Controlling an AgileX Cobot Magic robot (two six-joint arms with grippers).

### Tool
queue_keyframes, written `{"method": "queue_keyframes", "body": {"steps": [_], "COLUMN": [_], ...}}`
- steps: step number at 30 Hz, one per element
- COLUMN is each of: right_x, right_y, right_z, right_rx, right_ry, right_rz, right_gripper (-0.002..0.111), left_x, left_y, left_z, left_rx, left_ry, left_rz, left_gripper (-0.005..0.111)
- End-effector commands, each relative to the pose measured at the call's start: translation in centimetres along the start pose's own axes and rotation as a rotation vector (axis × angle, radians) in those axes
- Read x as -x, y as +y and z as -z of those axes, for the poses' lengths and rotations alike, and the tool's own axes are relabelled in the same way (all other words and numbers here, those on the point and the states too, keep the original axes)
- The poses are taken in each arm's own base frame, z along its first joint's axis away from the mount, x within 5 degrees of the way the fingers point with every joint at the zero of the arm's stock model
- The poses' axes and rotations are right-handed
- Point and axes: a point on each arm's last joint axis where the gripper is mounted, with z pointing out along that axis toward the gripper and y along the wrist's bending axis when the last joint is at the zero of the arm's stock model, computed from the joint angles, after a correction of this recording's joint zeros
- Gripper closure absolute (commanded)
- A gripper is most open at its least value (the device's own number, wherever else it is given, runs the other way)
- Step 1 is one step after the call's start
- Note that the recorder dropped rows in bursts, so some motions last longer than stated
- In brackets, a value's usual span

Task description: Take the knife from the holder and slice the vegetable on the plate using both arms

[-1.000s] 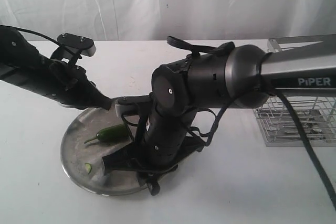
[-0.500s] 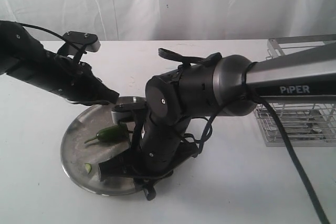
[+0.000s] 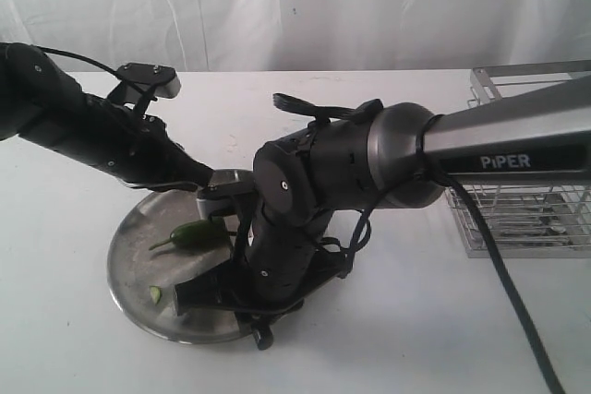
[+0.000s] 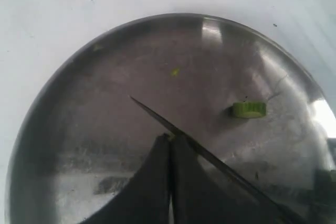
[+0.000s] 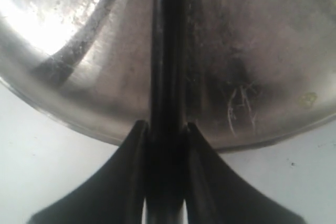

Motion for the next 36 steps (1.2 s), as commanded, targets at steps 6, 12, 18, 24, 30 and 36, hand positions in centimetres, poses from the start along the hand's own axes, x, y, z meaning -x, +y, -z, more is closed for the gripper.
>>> {"method": "queue_keyframes", "body": {"steps": [6, 12, 18, 24, 30, 36], "right_x": [0.1, 0.1, 0.1, 0.0, 0.0, -0.1], "right_y": [-0.1, -0.1, -0.1, -0.1, -0.1, -0.1], "right_z": [-0.1, -0.1, -0.1, -0.1, -0.1, -0.1], "right_rx": [-0.003, -0.003, -0.003, -0.004, -0.004, -0.008], "right_ry": [-0.009, -0.009, -0.009, -0.005, -0.005, 0.003], "right_rz": [-0.006, -0.006, -0.006, -0.006, -0.006, -0.005], "right_gripper": [0.108, 0.108, 0.108, 0.108, 0.108, 0.108], "left_x": [0.1, 0.5, 0.2, -0.3, -1.5, -3.1], "left_y": [-0.2, -0.5, -0.7, -0.4, 0.3, 1.3], "left_z": [-1.0, -1.5, -3.1, -4.5, -6.4, -8.7], "left_rx": [-0.031, -0.089, -0.179, -0.182, -0.163, -0.109], "left_ry": [-0.026, -0.070, -0.088, -0.077, -0.026, 0.025], "left_rz": [0.115, 0.262, 0.234, 0.255, 0.251, 0.220], "left_gripper": [0.107, 0.107, 0.107, 0.107, 0.107, 0.107]}}
